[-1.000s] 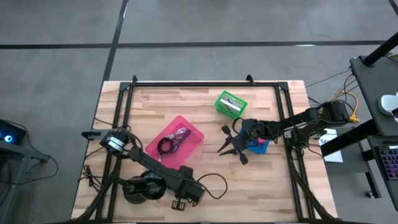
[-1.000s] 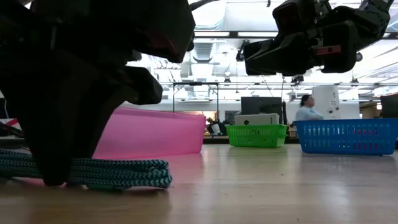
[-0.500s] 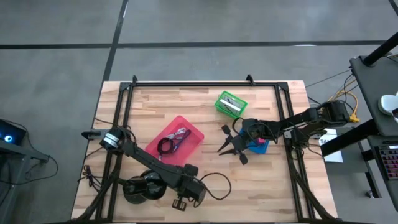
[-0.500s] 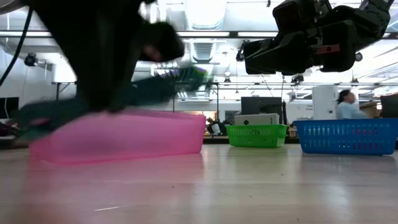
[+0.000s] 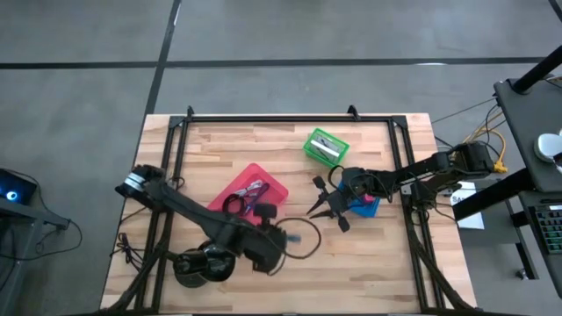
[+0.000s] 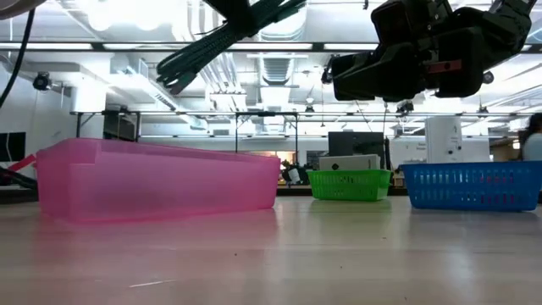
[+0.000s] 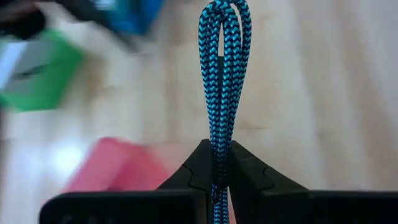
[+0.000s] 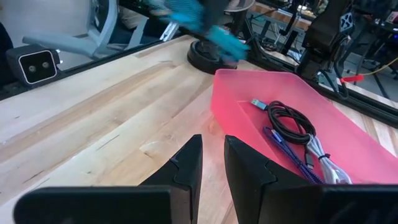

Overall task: Pick and place items into bin
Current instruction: Put the blue charger cable into the pink bin

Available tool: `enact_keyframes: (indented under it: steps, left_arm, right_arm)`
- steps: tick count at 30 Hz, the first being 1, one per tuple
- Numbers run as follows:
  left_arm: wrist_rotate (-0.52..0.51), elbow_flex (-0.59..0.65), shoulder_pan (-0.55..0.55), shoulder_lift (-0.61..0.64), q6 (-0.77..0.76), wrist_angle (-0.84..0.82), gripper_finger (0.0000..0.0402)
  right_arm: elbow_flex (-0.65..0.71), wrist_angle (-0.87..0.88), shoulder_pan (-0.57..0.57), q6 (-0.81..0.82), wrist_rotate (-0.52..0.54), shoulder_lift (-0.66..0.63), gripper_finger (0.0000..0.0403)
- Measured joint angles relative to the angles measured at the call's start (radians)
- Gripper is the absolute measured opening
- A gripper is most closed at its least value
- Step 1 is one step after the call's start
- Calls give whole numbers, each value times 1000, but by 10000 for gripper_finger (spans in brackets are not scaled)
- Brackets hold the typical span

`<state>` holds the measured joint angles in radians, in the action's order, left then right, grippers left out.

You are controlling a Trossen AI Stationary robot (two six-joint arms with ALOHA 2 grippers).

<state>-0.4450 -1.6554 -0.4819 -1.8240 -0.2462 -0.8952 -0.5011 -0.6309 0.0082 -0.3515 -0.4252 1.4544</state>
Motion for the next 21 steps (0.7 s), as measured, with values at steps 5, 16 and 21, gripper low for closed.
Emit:
enact_keyframes:
  steps: [5,16,21]
  left_arm:
    - [-108,76,44,73,1,-14,12]
    - [-48,330,237,192,-213,-10,12]
    - [78,414,312,207,-273,0,15]
  right_arm:
    - [0,-2,0,0,2,0,57]
    - [0,-3,0,0,3,0,57]
    - [0,-3,0,0,6,0,57]
